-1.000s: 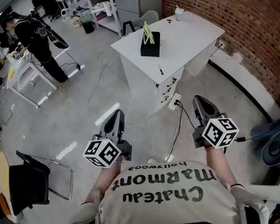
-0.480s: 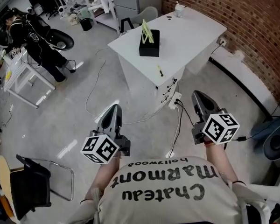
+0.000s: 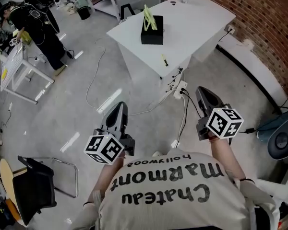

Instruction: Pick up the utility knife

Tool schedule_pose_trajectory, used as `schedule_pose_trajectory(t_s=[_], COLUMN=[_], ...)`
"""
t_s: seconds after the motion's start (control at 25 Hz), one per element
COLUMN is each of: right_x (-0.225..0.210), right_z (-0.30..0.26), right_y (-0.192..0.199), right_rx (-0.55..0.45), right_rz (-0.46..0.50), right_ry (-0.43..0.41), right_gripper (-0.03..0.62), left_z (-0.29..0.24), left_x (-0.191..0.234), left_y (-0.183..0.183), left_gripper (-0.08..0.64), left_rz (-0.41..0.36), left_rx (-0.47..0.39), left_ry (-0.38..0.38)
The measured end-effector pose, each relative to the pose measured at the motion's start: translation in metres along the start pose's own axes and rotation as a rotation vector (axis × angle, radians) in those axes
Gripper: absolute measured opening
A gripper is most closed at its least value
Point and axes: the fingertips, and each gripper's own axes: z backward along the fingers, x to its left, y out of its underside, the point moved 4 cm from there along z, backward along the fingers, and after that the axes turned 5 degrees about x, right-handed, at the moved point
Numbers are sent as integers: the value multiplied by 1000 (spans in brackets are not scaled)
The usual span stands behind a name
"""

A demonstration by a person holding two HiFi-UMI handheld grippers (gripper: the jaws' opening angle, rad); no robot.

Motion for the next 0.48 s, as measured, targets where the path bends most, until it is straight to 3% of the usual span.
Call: schedule_pose_trajectory(t_s=[0.32, 0.48], right_x=[-15, -25], right_z=[-24, -40], right_y=[40, 57], right_rx=[143, 205], right_rz=[-24, -22], right_ry=[32, 30], right_gripper=[3, 3], left_z=[5, 2], left_x=[30, 44], left_y=[36, 45], left_gripper=[0, 0], left_rz=[79, 60], left_rx=[65, 102], left_ry=[-63, -114])
